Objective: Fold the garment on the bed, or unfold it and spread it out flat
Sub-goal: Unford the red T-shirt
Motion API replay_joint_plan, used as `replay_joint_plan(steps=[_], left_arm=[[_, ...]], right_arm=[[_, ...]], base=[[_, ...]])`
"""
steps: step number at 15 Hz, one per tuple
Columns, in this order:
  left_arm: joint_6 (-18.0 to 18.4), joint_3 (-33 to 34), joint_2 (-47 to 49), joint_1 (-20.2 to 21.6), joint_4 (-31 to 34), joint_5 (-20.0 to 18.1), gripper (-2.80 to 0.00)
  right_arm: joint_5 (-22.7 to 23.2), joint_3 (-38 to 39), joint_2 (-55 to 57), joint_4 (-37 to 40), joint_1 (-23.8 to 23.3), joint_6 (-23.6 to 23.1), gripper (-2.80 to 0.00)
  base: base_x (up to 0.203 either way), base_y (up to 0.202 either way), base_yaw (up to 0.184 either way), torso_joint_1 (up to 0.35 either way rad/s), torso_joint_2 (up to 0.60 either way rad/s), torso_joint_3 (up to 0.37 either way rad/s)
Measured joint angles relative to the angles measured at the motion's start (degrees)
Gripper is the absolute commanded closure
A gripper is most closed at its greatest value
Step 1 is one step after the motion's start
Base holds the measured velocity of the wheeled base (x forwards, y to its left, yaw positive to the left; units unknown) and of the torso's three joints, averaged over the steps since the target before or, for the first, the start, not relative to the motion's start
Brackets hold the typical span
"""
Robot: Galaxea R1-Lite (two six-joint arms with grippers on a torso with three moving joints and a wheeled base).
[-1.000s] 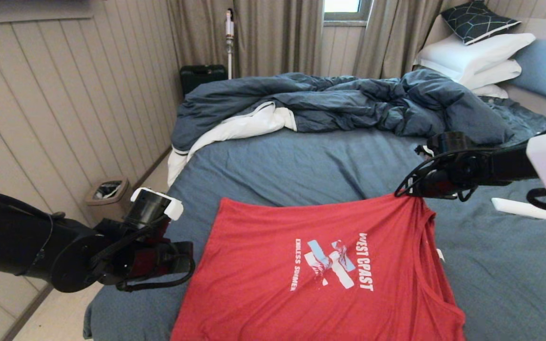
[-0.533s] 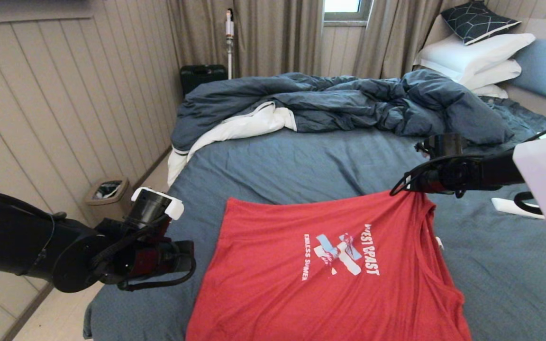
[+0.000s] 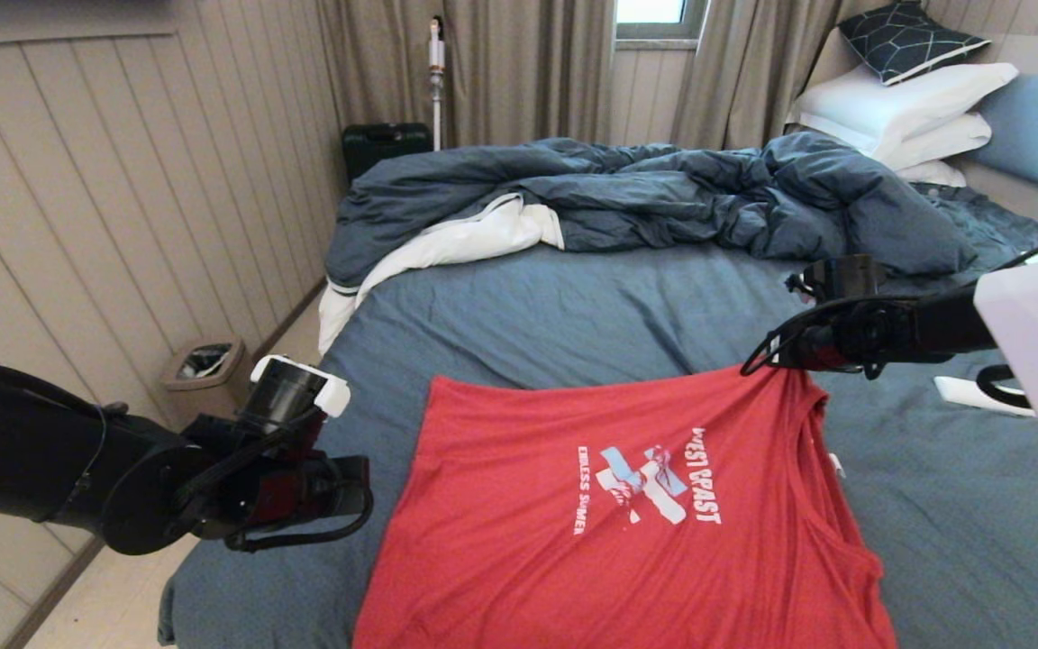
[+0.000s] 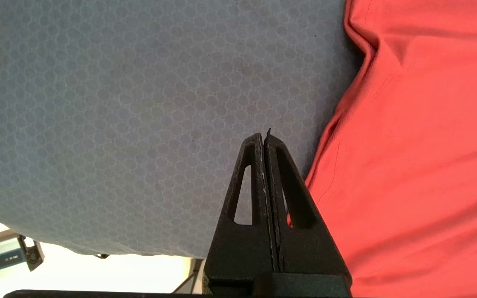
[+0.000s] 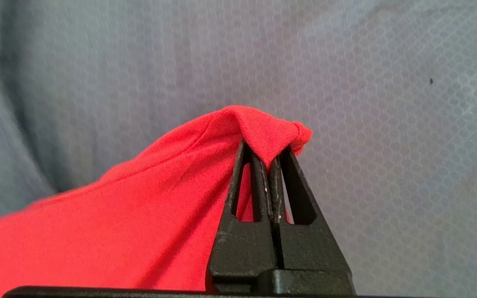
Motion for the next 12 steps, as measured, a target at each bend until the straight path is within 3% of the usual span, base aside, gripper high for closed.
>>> replay_joint_plan(steps=[4, 7, 8, 12], left_arm=[[-0.05, -0.18, 0.06, 0.04, 0.00, 0.00, 0.00], [-0.05, -0.15, -0.17, 0.01, 0.02, 0.02, 0.00], [-0.16, -0.07, -0.27, 0.01, 0.04, 0.01, 0.00], [-0.51, -0.07, -0.49, -0.05, 0.02, 0.02, 0.00]], right_arm=[[0.56, 2.17, -1.35, 0.36, -0.46, -1.64, 0.00], [4.71, 4.81, -3.10, 0.95, -1.97, -2.51, 0.00], [5.12, 5.02, -3.42, 2.05, -2.15, -2.65, -2.80], [6.58, 4.61, -3.79, 3.67, -2.47, -3.14, -2.80]], base=[[0.000, 0.000, 0.000, 0.000, 0.00, 0.000], [0.000, 0.000, 0.000, 0.000, 0.00, 0.000], [0.000, 0.000, 0.000, 0.000, 0.00, 0.000], [0.000, 0.000, 0.000, 0.000, 0.00, 0.000]])
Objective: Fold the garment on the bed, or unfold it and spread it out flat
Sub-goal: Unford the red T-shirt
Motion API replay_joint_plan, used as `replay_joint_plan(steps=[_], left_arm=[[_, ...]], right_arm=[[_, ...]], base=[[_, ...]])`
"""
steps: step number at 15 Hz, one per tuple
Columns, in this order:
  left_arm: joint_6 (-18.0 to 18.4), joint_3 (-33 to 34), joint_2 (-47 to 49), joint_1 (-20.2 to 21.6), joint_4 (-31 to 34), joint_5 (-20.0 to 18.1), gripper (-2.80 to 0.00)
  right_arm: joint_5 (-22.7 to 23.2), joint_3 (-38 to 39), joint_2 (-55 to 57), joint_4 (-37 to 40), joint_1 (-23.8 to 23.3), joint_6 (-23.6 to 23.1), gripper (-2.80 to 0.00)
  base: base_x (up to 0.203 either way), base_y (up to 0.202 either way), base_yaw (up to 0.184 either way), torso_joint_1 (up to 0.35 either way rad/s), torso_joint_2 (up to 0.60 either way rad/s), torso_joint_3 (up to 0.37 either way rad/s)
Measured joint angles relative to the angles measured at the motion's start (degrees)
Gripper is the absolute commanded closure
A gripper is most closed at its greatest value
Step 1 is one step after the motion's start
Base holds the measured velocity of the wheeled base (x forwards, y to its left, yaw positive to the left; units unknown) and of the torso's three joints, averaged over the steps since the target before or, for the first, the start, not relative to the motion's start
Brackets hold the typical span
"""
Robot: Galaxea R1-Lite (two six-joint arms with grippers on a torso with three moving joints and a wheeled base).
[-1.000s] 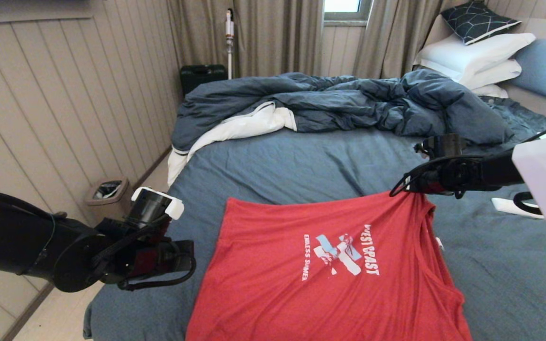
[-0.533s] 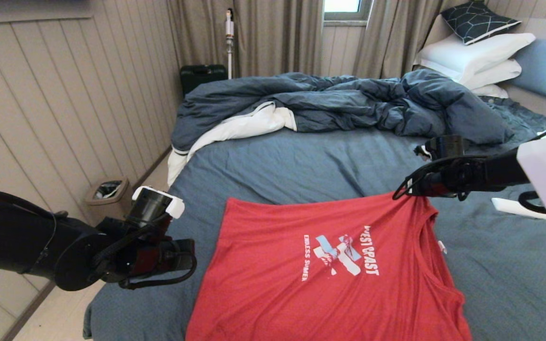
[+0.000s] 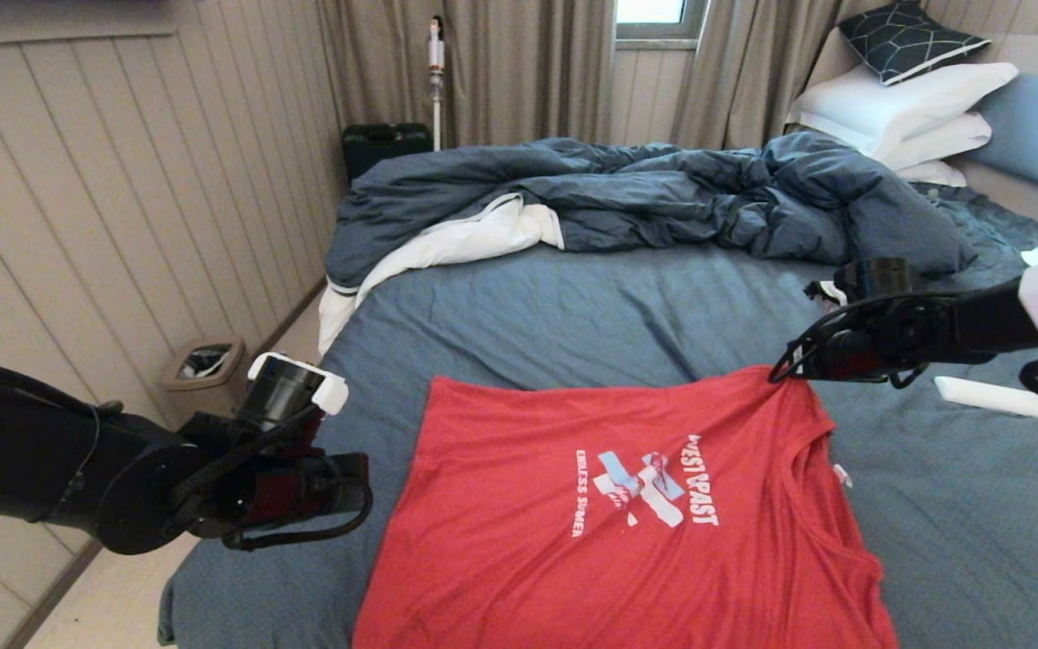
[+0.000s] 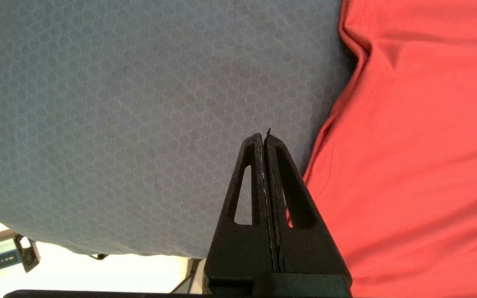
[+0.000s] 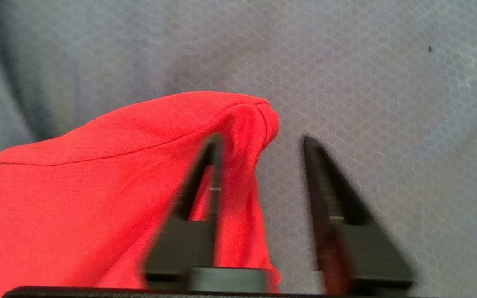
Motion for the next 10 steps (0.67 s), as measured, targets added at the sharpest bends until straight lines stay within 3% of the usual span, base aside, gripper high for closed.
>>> replay_joint_plan(steps=[5, 9, 10], left_arm=[[0.10, -0.61, -0.19, 0.11, -0.01, -0.02, 0.00], [-0.06, -0.57, -1.05, 0.50, 0.04, -0.02, 0.00], [-0.06, -0.45, -1.23, 0.57, 0.06, -0.01, 0.00]], right_arm=[[3.39, 1.27, -2.81, 1.83, -0.85, 2.83, -2.80], [10.03, 11.81, -12.13, 5.93, -1.34, 5.39, -2.80], [11.77, 16.40, -15.22, 6.72, -1.77, 5.47, 0.00]], base=[[0.000, 0.000, 0.000, 0.000, 0.00, 0.000], [0.000, 0.000, 0.000, 0.000, 0.00, 0.000], [0.000, 0.000, 0.000, 0.000, 0.00, 0.000]])
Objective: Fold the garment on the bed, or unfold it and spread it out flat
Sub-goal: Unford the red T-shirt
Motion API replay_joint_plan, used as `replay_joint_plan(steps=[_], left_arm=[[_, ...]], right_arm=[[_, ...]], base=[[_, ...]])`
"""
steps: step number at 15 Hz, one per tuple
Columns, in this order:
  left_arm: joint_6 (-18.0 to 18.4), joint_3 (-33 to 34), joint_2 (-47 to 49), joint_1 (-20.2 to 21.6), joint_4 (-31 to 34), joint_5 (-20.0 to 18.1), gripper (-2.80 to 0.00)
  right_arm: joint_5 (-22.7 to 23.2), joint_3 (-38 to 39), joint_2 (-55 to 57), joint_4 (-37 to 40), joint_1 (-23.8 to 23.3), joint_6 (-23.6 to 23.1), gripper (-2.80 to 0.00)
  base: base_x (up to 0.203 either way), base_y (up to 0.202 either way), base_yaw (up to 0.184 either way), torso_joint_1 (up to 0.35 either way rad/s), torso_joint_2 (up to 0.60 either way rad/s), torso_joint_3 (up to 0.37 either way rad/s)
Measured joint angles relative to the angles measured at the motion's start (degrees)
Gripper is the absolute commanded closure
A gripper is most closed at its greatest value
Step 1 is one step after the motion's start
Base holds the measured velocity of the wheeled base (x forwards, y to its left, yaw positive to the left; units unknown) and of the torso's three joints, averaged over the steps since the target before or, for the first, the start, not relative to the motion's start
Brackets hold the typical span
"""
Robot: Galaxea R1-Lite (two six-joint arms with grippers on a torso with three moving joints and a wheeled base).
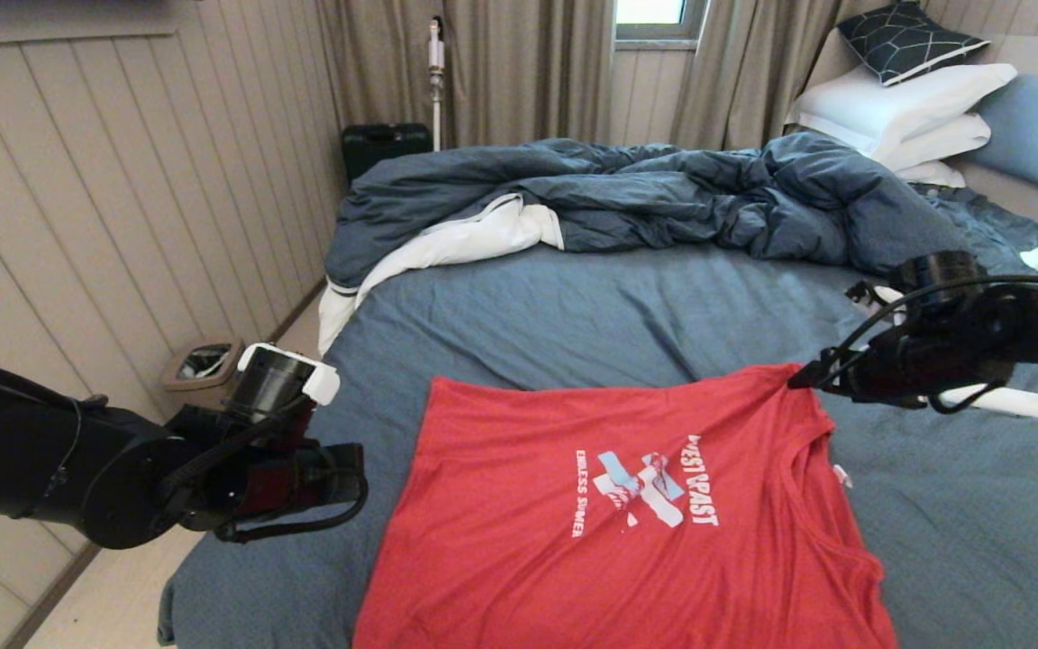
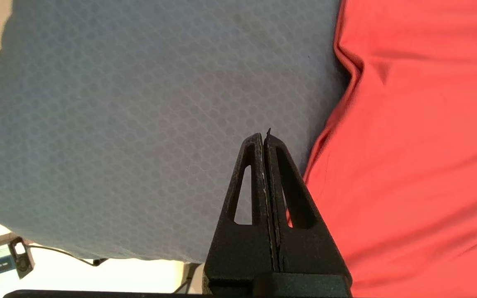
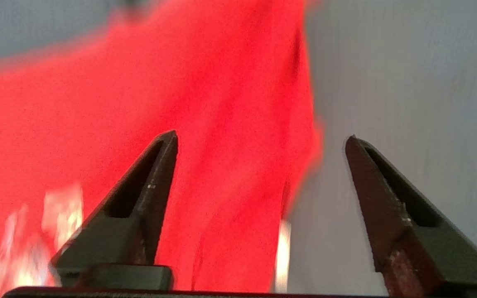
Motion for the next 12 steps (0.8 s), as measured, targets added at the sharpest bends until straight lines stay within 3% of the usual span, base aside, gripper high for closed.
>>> replay_joint_plan(steps=[3, 7, 12], left_arm=[[0.00, 0.26, -0.27, -0.07, 0.01, -0.05, 0.00], [0.02, 0.33, 0.06, -0.09, 0.00, -0.07, 0.00], [0.02, 0.38, 0.37, -0.05, 0.01, -0.15, 0.00]], right_arm=[[2.24, 14.46, -8.47, 0.57, -0.66, -1.94, 0.00], [2.75, 32.22, -16.72, -3.31, -0.69, -8.00, 0.00], [2.47, 42.23, -20.47, -9.62, -0.36, -9.61, 0.00]], base=[[0.000, 0.000, 0.000, 0.000, 0.00, 0.000], [0.000, 0.000, 0.000, 0.000, 0.00, 0.000], [0.000, 0.000, 0.000, 0.000, 0.00, 0.000]])
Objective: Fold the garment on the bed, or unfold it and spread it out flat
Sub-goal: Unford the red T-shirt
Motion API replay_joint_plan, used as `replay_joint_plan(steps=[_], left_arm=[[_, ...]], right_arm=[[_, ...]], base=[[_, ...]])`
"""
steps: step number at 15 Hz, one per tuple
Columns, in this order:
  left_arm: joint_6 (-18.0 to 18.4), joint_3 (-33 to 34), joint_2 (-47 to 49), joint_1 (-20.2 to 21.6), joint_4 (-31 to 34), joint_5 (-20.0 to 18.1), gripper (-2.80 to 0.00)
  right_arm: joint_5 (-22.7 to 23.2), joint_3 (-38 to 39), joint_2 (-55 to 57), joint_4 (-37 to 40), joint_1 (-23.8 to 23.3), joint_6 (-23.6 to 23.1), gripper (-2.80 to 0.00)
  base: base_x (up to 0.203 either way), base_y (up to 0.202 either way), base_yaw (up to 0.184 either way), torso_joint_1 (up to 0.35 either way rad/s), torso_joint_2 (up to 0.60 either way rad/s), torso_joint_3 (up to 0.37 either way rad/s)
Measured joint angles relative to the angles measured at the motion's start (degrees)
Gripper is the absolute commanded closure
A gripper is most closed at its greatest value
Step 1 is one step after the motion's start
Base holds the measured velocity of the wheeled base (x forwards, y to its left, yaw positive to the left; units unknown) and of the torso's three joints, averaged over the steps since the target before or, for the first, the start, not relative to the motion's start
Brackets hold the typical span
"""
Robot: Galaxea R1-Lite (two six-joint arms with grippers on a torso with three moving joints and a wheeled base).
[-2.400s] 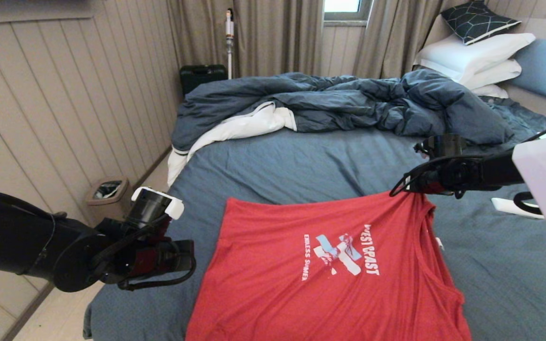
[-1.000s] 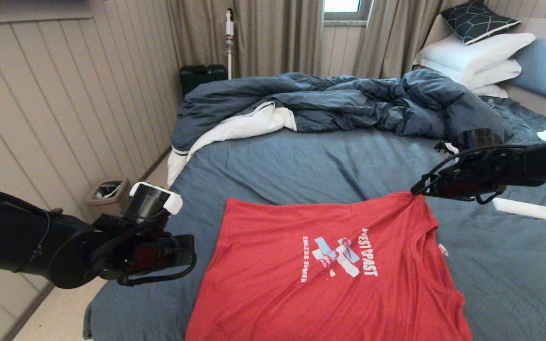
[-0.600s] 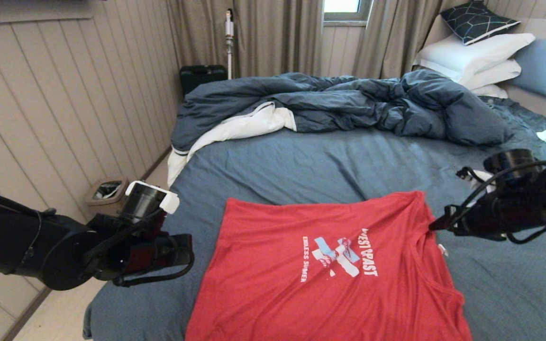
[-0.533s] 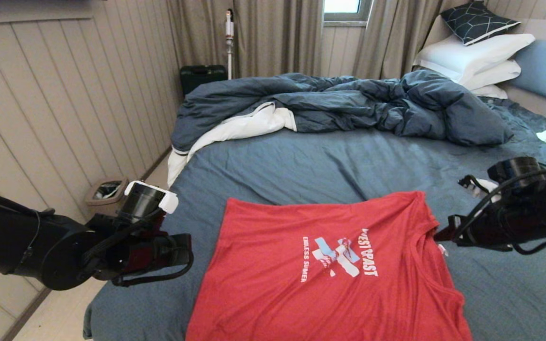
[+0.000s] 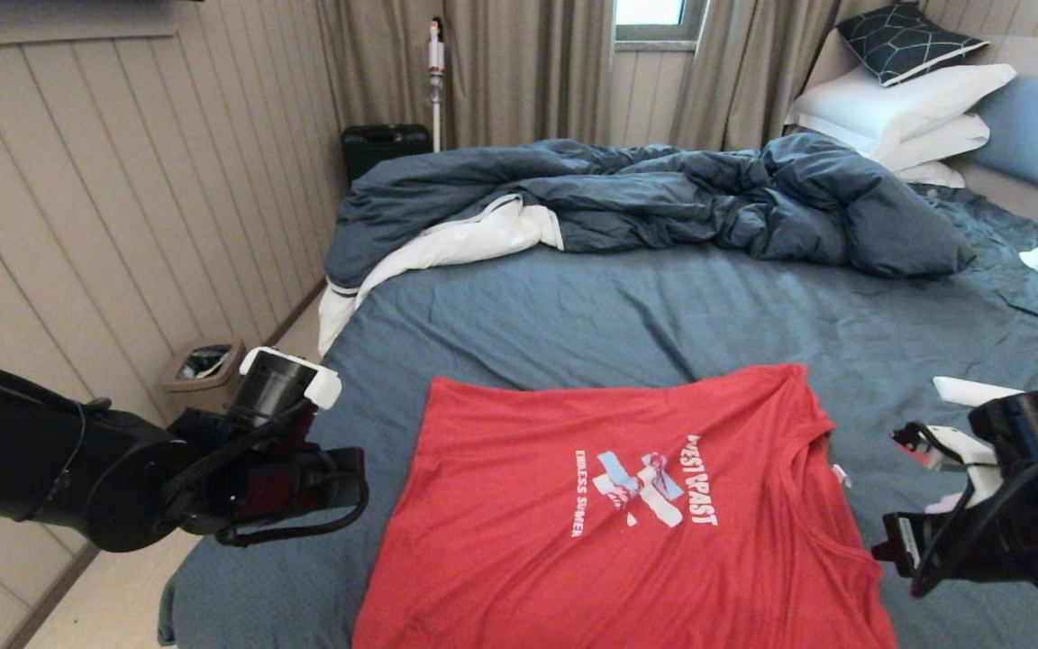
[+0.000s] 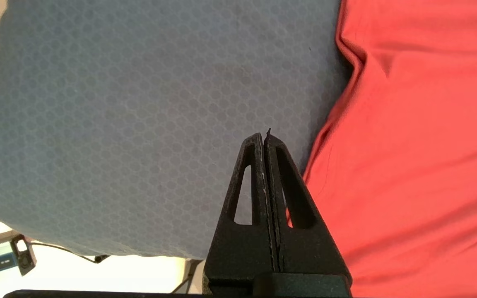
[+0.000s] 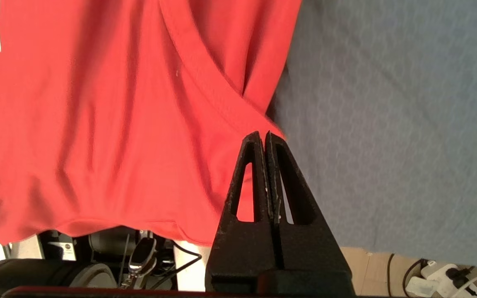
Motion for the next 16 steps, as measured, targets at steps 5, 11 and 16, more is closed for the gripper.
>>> replay_joint_plan(steps=[5, 11, 16], left_arm=[[-0.08, 0.34, -0.07, 0.00, -0.01, 0.00, 0.00], [-0.60, 0.37, -0.41, 0.00, 0.00, 0.00, 0.00], [-0.73, 0.36, -0.55, -0.09, 0.10, 0.03, 0.00]], right_arm=[[-0.11, 2.67, -1.61, -1.40, 0.57, -0.05, 0.00], [-0.52, 2.77, -1.03, -2.85, 0.60, -0.11, 0.00], [-0.51, 3.16, -1.14, -2.71, 0.64, 0.44, -2.80]], base=[[0.000, 0.000, 0.000, 0.000, 0.00, 0.000], [0.000, 0.000, 0.000, 0.000, 0.00, 0.000], [0.000, 0.000, 0.000, 0.000, 0.00, 0.000]])
